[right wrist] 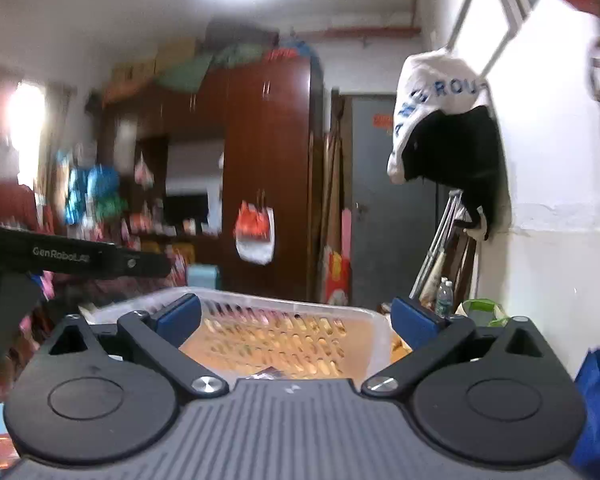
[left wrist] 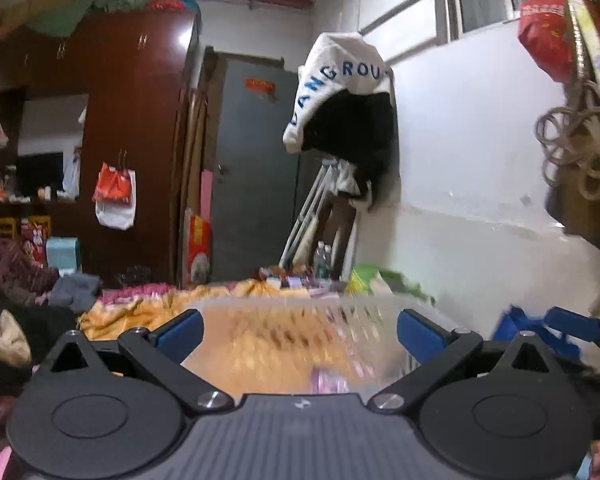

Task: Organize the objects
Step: 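Grasp a wrapped grey pack with the left gripper while the right grasps a purple box, drop both in basket, then grasp the red pack with the left gripper while the right grasps the tall purple box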

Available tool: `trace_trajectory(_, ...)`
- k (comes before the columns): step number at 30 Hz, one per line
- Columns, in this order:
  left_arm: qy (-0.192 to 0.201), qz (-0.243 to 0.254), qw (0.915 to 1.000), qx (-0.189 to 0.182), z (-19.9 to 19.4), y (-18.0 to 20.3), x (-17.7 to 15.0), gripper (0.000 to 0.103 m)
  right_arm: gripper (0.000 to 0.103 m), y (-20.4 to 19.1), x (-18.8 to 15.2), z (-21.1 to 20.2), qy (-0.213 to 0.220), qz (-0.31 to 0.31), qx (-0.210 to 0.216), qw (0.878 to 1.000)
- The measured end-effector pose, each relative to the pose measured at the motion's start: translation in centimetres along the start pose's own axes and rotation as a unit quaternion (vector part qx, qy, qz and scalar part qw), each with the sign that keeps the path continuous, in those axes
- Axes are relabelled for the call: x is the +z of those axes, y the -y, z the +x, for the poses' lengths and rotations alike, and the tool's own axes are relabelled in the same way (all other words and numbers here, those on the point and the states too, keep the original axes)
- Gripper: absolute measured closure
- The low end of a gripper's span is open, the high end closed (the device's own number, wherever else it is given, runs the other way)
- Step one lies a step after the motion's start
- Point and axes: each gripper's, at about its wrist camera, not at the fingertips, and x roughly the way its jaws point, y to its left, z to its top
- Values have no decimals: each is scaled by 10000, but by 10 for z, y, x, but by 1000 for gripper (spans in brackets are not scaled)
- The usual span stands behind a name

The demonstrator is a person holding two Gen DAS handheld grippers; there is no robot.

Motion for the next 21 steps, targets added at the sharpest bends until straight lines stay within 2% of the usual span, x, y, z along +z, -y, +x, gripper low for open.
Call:
trace_trajectory(2, 29, 225, 9997, 105, -31, 3, -18, 0, 0, 2, -14, -29, -34, 251, 94, 9996)
trace_trajectory(5, 359, 419, 9978, 377, -80, 8, -54, 0, 0, 1, -49, -70, -130, 468, 103, 9988)
trace_trajectory(7, 416, 351, 9977, 400, -103, 5, -77, 0, 0, -6, -71, -94, -131, 395, 157, 9990)
trace_trajectory(9, 446, 201, 9981, 368, -121, -1, -101, 1, 0, -13, -94, -114, -349, 448, 418, 9975)
trace_trajectory(11, 369, 130, 9985, 393, -133, -8, -118, 7, 0, -13, -104, -119, -419, 553, 709, 9951)
trace_trajectory(13, 273, 252, 9984, 438, -141, -11, -133, 9, 16, -21, -109, -118, -543, 248, 744, 9954)
trace_trajectory(14, 251, 303, 9980, 487, -137, -13, -132, 10, 20, -25, -110, -115, -605, 94, 722, 9955)
trace_trajectory(16, 270, 331, 9978, 508, -142, -17, -137, 10, 35, -27, -109, -108, -685, 104, 838, 9941)
trace_trajectory(18, 200, 327, 9983, 428, -136, -19, -136, 10, 37, -31, -113, -104, -861, 114, 998, 9912)
trace_trajectory(21, 21, 326, 9988, 361, -127, -22, -143, 10, 38, -37, -116, -95, -934, 96, 1007, 9905)
